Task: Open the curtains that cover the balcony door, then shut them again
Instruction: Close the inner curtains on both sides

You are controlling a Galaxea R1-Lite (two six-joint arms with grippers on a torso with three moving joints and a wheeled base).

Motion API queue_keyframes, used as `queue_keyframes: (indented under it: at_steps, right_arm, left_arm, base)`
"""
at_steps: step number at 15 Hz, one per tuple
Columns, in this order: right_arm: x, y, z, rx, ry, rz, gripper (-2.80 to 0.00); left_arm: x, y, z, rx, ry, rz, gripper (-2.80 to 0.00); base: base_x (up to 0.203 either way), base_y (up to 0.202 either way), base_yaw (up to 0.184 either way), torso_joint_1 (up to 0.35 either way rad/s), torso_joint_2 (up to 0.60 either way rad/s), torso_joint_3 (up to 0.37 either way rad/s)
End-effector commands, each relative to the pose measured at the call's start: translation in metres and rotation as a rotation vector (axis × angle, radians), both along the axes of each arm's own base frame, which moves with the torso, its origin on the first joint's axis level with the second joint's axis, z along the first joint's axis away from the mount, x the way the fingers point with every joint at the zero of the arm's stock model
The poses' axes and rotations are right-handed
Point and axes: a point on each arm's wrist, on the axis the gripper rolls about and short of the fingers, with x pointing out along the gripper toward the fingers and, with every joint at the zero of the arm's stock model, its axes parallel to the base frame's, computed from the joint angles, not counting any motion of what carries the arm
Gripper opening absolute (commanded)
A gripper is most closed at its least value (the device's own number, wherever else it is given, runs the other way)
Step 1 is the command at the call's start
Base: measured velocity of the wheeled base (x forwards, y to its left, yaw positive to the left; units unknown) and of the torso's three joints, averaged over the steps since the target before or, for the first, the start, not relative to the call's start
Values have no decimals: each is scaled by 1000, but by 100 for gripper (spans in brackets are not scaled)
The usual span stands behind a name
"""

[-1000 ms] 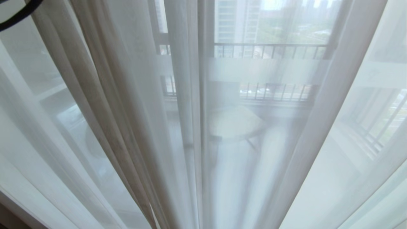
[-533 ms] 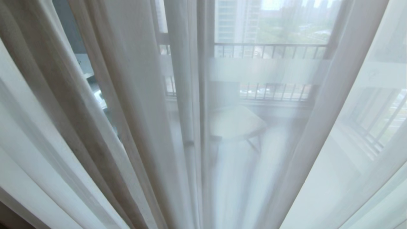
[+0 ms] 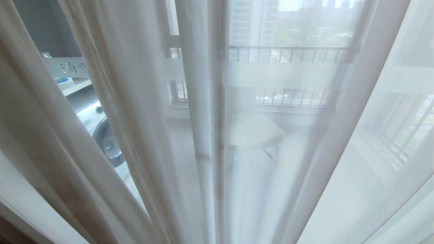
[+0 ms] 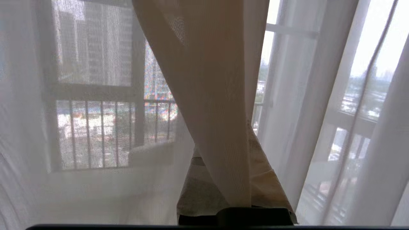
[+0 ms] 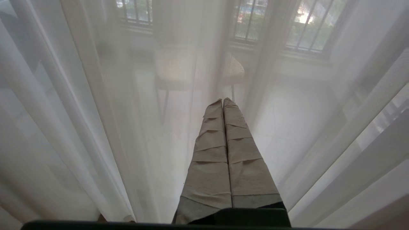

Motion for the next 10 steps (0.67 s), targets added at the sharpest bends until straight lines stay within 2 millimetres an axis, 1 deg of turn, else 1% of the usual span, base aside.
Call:
queue_keyframes:
  at_steps: [1,5,8,10]
  right_arm:
    - [0,0,0,0,0,2,-280]
    - [0,0,0,0,0,2,-280]
    - [0,0,0,0,0,2,-280]
    - [0,0,0,0,0,2,-280]
  left_arm:
    - [-13,-3,6,-7,-37,-78,-280]
    - [-21,-18,13,16,-75,-256,-280]
    - [-13,-39,19,46,-87,-346,-280]
    - [-5,-57,19,68,-78,-398,-280]
  base:
    - [0,0,0,0,0,0]
    - [0,0,0,0,0,0]
    - [0,0,0,0,0,0]
    - [0,0,0,0,0,0]
